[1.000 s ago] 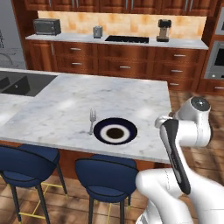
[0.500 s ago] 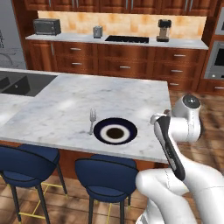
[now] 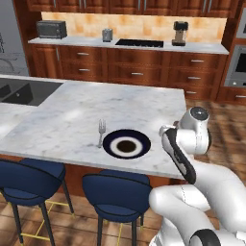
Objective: Take the fork and place it on the left side of the plate. Then take the spoon and place it on the right side of the plate. Make sure they're directly next to the plate.
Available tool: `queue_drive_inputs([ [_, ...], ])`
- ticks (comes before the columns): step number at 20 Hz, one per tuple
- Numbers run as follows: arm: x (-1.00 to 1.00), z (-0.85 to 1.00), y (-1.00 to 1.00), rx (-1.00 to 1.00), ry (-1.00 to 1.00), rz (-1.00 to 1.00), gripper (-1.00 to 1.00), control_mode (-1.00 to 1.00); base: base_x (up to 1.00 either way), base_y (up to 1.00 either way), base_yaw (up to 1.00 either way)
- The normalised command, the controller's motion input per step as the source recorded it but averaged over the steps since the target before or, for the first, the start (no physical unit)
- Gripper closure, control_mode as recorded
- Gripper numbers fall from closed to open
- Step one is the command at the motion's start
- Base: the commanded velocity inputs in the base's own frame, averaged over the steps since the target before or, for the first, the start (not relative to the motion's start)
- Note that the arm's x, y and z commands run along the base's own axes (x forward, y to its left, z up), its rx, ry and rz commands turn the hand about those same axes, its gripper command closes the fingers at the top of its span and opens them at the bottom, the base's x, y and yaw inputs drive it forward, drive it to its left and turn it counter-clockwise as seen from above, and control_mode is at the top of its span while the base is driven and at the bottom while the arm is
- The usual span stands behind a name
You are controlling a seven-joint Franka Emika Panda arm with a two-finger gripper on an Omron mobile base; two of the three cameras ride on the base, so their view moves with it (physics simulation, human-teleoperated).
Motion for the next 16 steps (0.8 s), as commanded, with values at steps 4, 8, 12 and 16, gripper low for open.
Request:
queue_drive_inputs([
  [4, 0.28, -0.16, 0.10, 0.00, 0.00, 0.00, 1.00, -1.00, 0.00, 0.00, 0.00],
  [8, 0.21, -0.16, 0.09, 0.00, 0.00, 0.00, 1.00, -1.00, 0.00, 0.00, 0.00],
  [12, 0.20, -0.19, 0.01, 0.00, 0.00, 0.00, 1.00, -1.00, 0.00, 0.00, 0.00],
  [16, 0.24, -0.24, 0.02, 0.00, 0.00, 0.00, 1.00, -1.00, 0.00, 0.00, 0.00],
])
